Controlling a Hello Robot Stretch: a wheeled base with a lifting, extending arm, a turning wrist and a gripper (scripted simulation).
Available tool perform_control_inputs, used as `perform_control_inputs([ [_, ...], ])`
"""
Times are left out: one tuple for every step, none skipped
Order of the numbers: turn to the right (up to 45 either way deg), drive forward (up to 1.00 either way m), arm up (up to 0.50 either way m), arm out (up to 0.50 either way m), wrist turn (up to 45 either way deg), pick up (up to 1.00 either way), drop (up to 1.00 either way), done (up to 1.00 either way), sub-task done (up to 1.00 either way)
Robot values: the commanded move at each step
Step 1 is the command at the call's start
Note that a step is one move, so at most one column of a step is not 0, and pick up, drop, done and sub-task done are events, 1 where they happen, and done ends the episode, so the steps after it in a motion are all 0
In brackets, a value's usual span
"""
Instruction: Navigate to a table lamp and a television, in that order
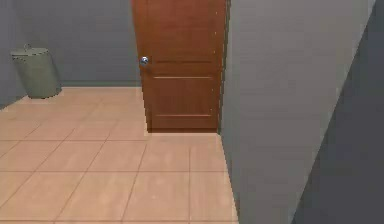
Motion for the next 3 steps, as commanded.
perform_control_inputs([
  [-45.0, 0.00, 0.00, 0.00, 0.0, 0.00, 0.00, 0.00, 0.00],
  [0.0, 0.20, 0.00, 0.00, 0.0, 0.00, 0.00, 0.00, 0.00],
  [15.0, 0.00, 0.00, 0.00, 0.0, 0.00, 0.00, 0.00, 0.00],
])
